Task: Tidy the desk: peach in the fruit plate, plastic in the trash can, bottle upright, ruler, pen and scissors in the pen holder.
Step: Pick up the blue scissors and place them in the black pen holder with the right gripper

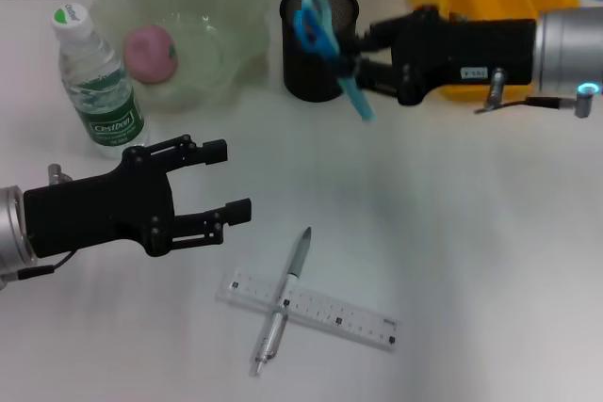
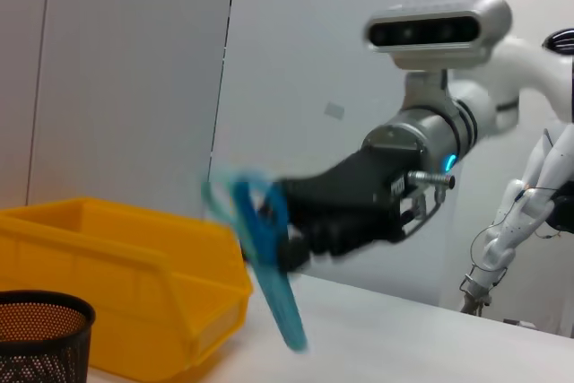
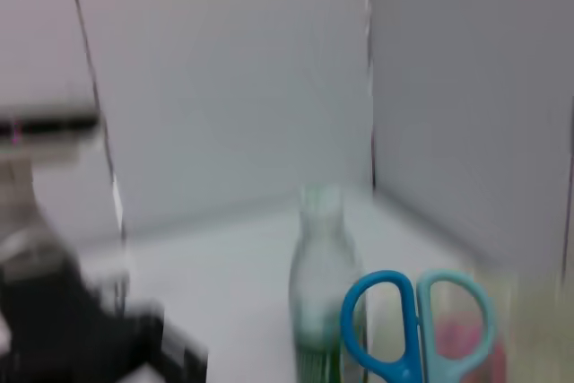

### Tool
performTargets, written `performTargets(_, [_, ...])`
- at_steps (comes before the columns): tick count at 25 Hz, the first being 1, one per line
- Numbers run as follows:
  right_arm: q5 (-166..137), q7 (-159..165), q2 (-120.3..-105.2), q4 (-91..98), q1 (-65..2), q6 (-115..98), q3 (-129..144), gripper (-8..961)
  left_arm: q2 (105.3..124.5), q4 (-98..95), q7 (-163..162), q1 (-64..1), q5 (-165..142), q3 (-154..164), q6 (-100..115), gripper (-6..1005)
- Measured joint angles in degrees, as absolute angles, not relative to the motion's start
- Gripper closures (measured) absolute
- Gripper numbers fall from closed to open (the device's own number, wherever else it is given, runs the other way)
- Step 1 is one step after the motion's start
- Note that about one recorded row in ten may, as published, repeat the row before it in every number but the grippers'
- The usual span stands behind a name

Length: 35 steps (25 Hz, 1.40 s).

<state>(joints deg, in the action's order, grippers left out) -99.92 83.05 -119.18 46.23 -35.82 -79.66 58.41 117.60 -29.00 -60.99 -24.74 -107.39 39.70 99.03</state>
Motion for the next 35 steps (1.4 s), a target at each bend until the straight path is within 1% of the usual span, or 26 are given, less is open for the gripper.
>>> performTargets(5, [-86.54,65.82,-119.20,36.26,-36.13,-78.45,56.60,713,117.59,-29.00,-60.93,-24.79,-107.40,39.73,99.35,189])
performTargets(12, [-74.78,47.85,-119.54,29.58,-38.29,-74.79,57.27,708,117.84,-29.00,-60.53,-24.57,-107.40,39.73,99.65,189])
performTargets(14, [-71.74,41.45,-119.63,26.62,-39.77,-73.24,57.28,707,117.93,-29.00,-60.53,-24.54,-107.40,39.73,99.67,189])
performTargets(15, [-70.04,35.96,-119.67,23.77,-41.57,-70.83,57.27,706,117.97,-29.00,-60.57,-24.54,-107.40,39.73,99.67,189])
performTargets(16, [-70.04,35.96,-119.67,23.77,-41.57,-70.83,57.27,705,117.98,-29.00,-60.67,-24.54,-107.41,39.73,99.67,189])
performTargets(19, [-68.22,29.03,-119.81,19.58,-44.53,-66.80,57.25,703,118.06,-29.00,-60.94,-24.67,-107.40,39.73,99.67,189])
performTargets(20, [-66.28,25.83,-119.83,16.49,-46.63,-63.86,57.26,703,118.11,-29.00,-61.15,-24.75,-107.36,39.73,99.67,189])
performTargets(30, [-61.04,30.21,-119.92,9.82,-51.89,-53.92,57.14,696,118.13,-29.15,-62.31,-24.87,-106.27,39.64,100.38,189])
performTargets(35, [-60.47,35.82,-119.92,9.01,-52.58,-52.88,57.26,692,118.13,-29.50,-62.37,-24.84,-106.04,39.64,100.53,189])
